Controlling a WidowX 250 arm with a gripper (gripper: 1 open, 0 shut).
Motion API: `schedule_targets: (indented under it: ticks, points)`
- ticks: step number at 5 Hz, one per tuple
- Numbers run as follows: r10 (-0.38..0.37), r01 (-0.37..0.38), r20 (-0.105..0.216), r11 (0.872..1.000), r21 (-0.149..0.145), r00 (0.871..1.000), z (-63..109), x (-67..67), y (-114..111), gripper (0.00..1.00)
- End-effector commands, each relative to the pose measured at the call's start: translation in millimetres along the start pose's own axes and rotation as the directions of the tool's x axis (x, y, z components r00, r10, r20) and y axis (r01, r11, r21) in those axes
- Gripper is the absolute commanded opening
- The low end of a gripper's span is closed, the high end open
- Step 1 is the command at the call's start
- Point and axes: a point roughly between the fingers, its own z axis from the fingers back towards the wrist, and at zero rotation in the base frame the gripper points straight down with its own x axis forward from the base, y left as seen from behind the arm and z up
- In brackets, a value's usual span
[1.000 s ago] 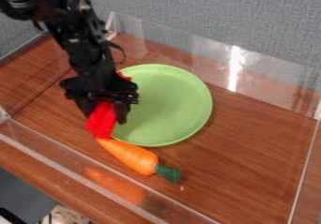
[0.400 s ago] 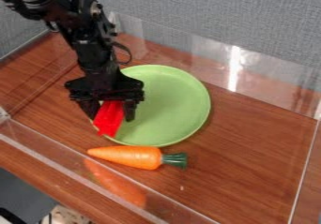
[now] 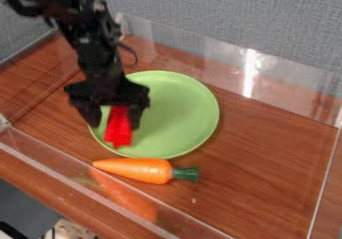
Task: Put the red object on the left side
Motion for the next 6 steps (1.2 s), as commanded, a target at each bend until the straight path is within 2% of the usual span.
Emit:
schedule_targets:
  ticks: [1,2,4,6]
  points:
    - [-0.029,0.029,0.063,1.0,-0.009,0.998,32.5,21.2,-0.5,1.0]
    - [-0.05,0.052,0.066,0.998,-0.027,0.997,47.6,29.1,-0.4,1.0]
    - [-0.146,0.151,0.065,0.986,-0.074,0.987,31.6,31.2,27.7,1.0]
    - [-0.191,0.198,0.079,0.975,-0.101,0.979,31.9,19.3,25.3,1.0]
